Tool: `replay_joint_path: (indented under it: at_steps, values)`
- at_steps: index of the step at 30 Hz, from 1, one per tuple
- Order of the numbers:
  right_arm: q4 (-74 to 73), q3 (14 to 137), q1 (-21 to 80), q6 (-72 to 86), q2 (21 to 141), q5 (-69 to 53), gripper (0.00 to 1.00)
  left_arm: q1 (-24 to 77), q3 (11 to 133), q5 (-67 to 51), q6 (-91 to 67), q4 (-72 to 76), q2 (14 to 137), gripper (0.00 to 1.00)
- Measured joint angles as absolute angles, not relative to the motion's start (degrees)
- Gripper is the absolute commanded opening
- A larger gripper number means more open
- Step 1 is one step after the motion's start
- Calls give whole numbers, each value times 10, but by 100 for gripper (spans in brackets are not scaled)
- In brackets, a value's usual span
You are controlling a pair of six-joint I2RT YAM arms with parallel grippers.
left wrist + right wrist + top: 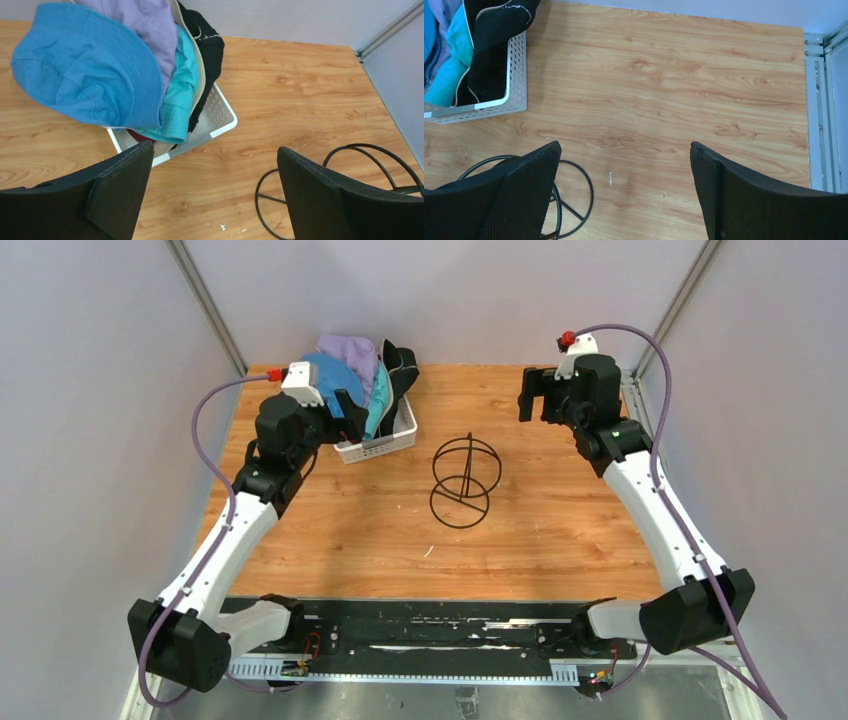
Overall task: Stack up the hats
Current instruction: Pick up the hat from the bin.
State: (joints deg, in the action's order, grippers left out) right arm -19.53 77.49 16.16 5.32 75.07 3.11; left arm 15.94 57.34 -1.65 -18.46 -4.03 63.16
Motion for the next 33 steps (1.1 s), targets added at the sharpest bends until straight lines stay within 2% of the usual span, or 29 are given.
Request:
replay_joint_path:
  at_steps: [15, 22, 27, 31, 33]
  values:
    - [-160, 764, 166, 48, 739, 47, 99, 159, 553, 6, -192, -25, 581, 98]
    - [-151, 762, 167, 49, 739, 47, 99, 159, 568, 69, -201, -32, 627, 100]
    - [-140, 762, 167, 49, 754, 46, 99, 159, 629, 122, -201, -36, 753, 86]
    - [-137, 762, 168, 49, 774, 46, 99, 159, 678, 143, -204, -39, 858, 68]
    - [-137, 762, 168, 49, 783, 46, 99, 159, 695, 150, -205, -41, 900, 64]
